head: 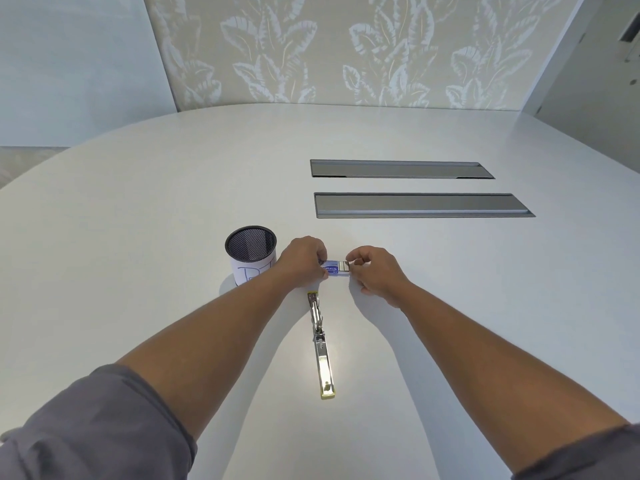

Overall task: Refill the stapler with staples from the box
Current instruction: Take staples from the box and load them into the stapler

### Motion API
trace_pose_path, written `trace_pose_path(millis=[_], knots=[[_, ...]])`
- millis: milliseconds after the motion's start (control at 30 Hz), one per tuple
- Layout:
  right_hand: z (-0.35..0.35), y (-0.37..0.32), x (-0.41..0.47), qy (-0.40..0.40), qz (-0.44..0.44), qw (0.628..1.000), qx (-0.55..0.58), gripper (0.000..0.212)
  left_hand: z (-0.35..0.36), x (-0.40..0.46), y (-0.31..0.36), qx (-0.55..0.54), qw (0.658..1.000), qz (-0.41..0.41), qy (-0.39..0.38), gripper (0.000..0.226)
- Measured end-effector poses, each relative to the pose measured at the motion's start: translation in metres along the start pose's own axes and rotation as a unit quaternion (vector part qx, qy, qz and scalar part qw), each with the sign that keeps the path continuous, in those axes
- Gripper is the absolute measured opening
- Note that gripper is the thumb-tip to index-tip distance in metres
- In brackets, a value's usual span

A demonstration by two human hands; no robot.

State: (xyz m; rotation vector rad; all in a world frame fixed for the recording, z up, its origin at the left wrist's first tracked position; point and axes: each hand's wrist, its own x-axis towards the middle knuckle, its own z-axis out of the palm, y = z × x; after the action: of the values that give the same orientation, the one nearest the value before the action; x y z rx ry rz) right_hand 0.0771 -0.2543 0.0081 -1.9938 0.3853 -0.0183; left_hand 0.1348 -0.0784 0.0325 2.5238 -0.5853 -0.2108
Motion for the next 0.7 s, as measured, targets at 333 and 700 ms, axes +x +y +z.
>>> trace_pose_path(millis=[333, 700], knots=[[-0.004, -0.011, 0.005, -0.022, -0.031, 0.994, -0.100, 0.012, 0.000, 0.001, 0.000, 0.005, 1.000, 0.004, -0.002, 0.028], [-0.008, -0.025, 0.013, -0.060, -0.092, 0.951, -0.288, 0.009, 0.000, 0.002, 0.000, 0.010, 1.000, 0.000, -0.005, 0.029]])
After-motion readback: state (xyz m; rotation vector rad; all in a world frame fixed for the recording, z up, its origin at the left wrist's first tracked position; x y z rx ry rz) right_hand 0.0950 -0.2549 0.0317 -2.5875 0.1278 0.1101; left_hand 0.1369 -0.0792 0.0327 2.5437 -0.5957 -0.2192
